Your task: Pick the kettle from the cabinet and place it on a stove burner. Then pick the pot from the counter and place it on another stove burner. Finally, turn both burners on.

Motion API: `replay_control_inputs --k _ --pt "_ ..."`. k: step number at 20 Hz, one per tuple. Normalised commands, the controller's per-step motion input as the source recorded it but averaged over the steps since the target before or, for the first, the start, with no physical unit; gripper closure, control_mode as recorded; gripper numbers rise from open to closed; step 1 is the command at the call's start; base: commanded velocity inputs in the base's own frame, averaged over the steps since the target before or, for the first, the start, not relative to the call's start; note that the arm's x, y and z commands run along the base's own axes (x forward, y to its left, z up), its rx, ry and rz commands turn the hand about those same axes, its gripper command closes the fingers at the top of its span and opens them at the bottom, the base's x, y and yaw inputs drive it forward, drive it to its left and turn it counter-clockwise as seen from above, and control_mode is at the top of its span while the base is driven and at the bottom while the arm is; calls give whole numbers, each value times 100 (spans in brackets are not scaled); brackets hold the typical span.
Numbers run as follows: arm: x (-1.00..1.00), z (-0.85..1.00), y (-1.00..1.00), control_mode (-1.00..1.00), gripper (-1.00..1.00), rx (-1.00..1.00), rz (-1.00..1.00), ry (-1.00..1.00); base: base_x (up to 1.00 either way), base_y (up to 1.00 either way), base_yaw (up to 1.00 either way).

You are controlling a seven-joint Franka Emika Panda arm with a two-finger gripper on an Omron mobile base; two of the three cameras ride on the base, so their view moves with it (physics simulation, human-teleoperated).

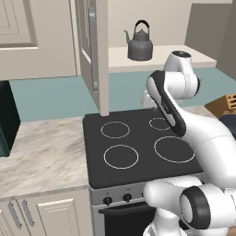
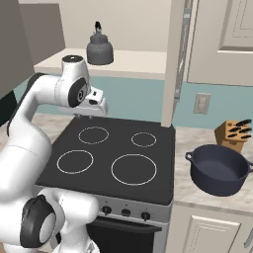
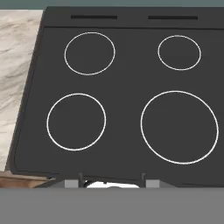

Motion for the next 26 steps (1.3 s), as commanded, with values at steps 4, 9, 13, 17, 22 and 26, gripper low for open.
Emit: replay_control_inputs --k 4,9,13,17,22,26 --pt "0 1 -2 -100 -100 2 0 -2 0 0 0" --pt "-3 21 0 -100 -100 4 2 -16 0 0 0" --pt "-8 36 0 -100 -100 0 2 -27 0 0 0" --pt "-1 36 0 -100 -100 2 2 -21 0 0 0" --pt "0 40 0 -100 -100 1 2 -19 0 0 0" --pt "0 44 -2 -100 -100 2 0 -18 0 0 0"
